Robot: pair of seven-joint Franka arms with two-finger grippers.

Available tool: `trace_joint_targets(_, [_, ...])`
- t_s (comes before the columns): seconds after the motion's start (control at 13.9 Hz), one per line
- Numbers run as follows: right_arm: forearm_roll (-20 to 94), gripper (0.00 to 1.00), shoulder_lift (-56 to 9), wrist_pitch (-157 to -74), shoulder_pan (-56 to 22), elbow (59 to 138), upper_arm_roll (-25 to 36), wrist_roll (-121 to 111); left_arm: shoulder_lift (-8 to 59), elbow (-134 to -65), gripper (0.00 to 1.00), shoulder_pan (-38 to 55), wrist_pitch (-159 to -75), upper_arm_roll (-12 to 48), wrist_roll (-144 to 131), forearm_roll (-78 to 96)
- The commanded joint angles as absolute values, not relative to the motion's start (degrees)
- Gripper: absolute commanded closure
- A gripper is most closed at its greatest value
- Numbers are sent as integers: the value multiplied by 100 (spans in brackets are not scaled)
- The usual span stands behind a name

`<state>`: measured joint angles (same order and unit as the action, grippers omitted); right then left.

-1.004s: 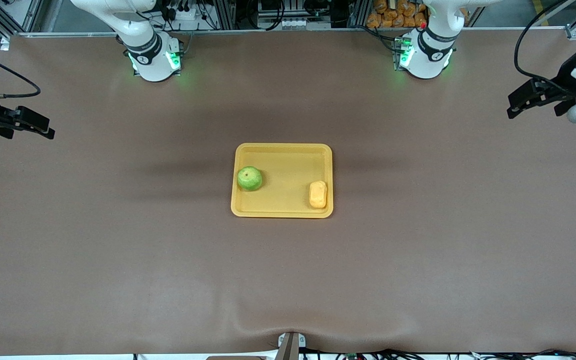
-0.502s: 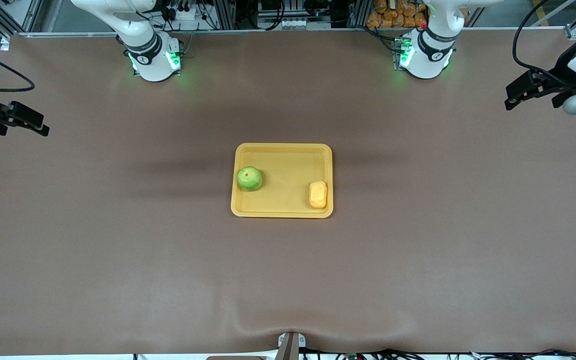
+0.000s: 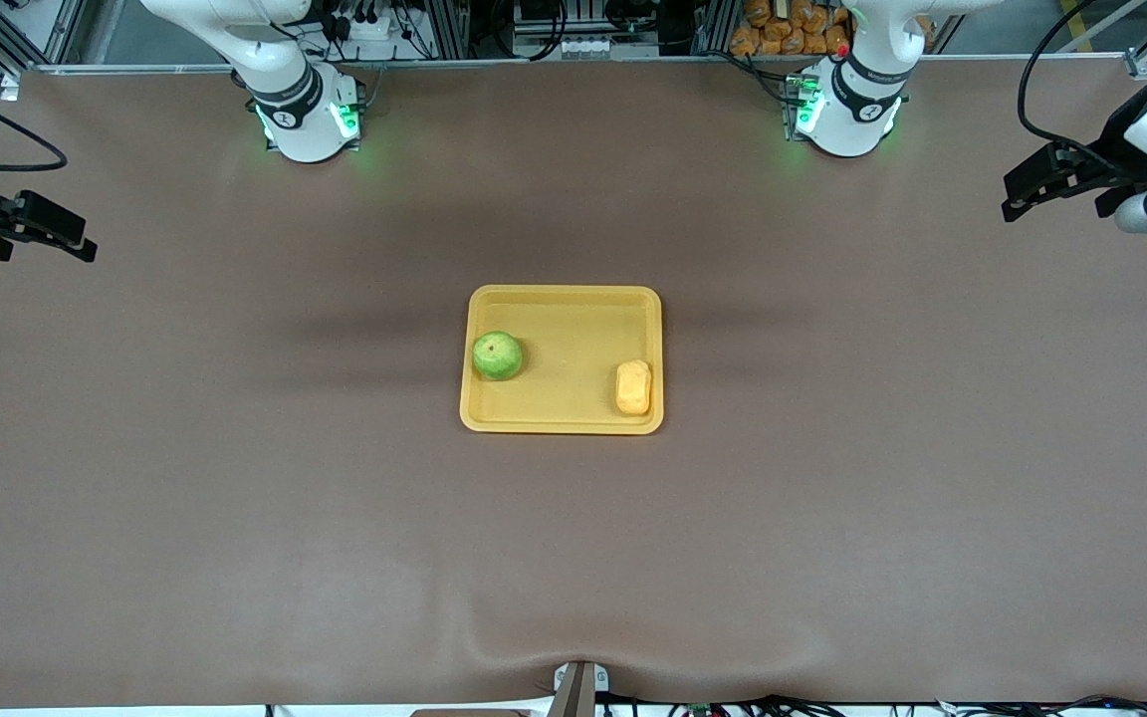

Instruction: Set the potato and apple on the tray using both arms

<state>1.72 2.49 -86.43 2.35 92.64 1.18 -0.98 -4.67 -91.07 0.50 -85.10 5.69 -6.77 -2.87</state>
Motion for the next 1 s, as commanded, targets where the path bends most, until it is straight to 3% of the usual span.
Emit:
trace_joint_targets(0.0, [88,0,281,-8482,316,9141,18,157,-422,-9053,0,62,-8481,536,-606,-185])
trace_joint_targets(0.93, [281,0,220,-8323,369,8921,62,237,-431,-8965,0,62,-8429,536,-703,-202])
